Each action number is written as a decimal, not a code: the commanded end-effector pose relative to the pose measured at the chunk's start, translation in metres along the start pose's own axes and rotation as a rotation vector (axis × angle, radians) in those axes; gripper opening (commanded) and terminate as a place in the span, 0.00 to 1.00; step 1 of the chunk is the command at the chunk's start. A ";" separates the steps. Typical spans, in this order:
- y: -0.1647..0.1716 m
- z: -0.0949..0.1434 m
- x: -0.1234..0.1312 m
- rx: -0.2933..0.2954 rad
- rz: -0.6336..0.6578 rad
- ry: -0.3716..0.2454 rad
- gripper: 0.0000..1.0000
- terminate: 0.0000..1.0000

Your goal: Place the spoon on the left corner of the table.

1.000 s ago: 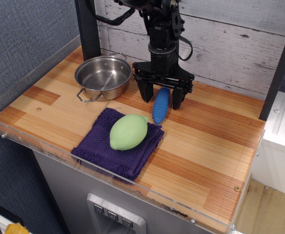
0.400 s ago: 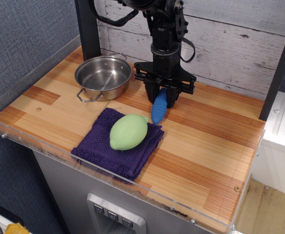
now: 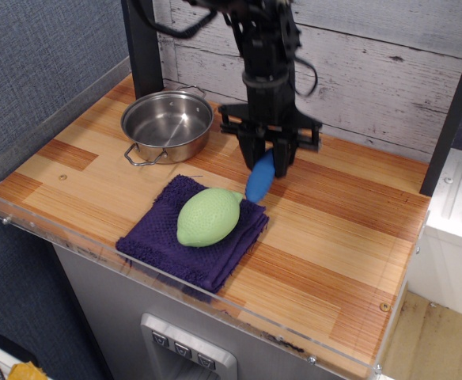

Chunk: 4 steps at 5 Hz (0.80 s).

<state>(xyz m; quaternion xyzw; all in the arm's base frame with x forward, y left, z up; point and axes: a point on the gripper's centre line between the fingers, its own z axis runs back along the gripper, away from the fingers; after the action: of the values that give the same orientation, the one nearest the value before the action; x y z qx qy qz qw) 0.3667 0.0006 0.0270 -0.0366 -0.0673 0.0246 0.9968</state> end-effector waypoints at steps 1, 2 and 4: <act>0.001 0.084 0.034 -0.080 -0.026 -0.312 0.00 0.00; 0.013 0.118 0.014 -0.103 -0.049 -0.344 0.00 0.00; 0.075 0.155 -0.040 -0.019 -0.188 -0.258 0.00 0.00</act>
<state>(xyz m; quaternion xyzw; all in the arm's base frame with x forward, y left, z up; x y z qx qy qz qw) 0.3025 0.0867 0.1515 -0.0455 -0.1738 -0.0604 0.9819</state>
